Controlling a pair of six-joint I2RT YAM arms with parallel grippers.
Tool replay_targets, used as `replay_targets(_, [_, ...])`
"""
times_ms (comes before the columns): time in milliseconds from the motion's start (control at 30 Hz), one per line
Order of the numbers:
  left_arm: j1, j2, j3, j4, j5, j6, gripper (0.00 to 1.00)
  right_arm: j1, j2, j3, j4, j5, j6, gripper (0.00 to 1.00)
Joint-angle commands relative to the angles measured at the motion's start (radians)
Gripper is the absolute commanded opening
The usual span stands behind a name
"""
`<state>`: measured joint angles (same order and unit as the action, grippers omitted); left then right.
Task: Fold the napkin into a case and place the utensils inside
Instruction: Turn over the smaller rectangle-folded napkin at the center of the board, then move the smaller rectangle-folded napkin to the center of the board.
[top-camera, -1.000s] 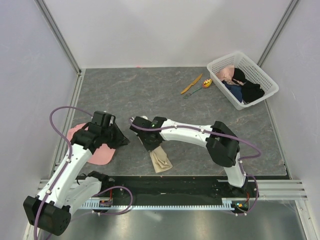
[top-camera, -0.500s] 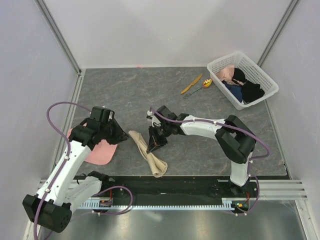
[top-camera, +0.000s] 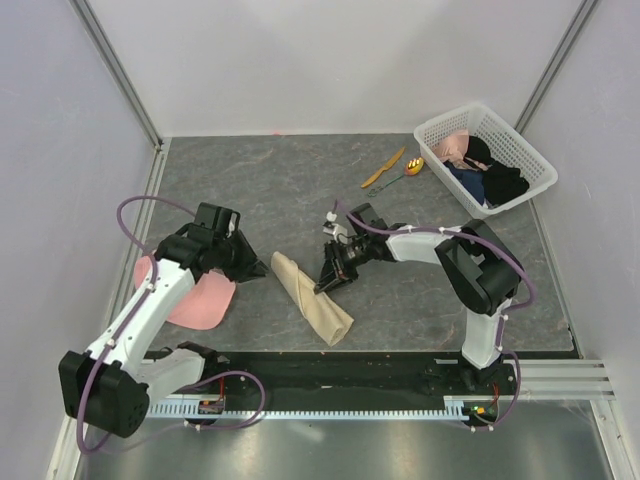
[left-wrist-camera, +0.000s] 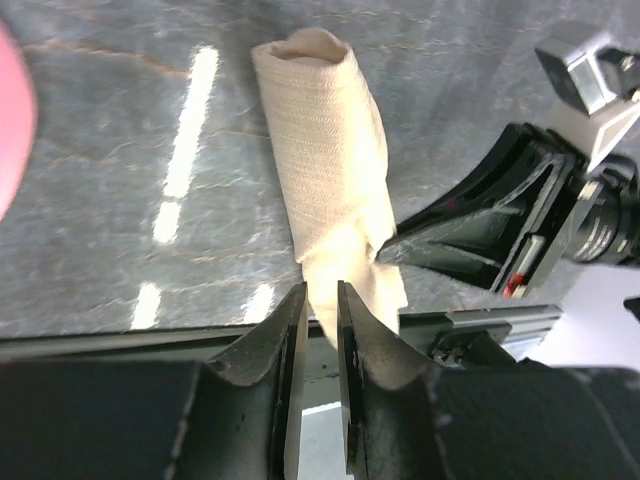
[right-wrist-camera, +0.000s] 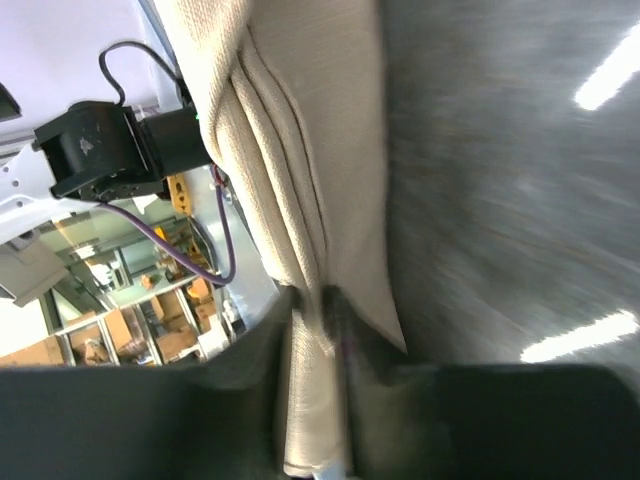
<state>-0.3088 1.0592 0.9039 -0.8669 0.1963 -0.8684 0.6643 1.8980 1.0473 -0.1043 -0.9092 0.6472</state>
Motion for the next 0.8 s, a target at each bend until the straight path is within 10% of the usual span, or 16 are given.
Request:
replay_targets(0, [-0.012, 0.073, 0.004, 0.121, 0.113, 0.052, 0.25, -0.138, -0.007, -0.004, -0.068, -0.001, -0.113, 0.37])
replay_targets(100, [-0.039, 0.143, 0.003, 0.187, 0.161, 0.057, 0.24, -0.167, -0.066, 0.088, -0.325, 0.085, -0.311, 0.55])
replay_targets(333, [-0.064, 0.292, 0.012, 0.365, 0.245, 0.006, 0.23, -0.132, -0.198, 0.137, -0.569, 0.380, -0.363, 0.57])
replay_targets(767, [-0.070, 0.675, 0.135, 0.483, 0.212, 0.014, 0.23, 0.075, -0.338, -0.229, -0.260, 0.306, -0.167, 0.23])
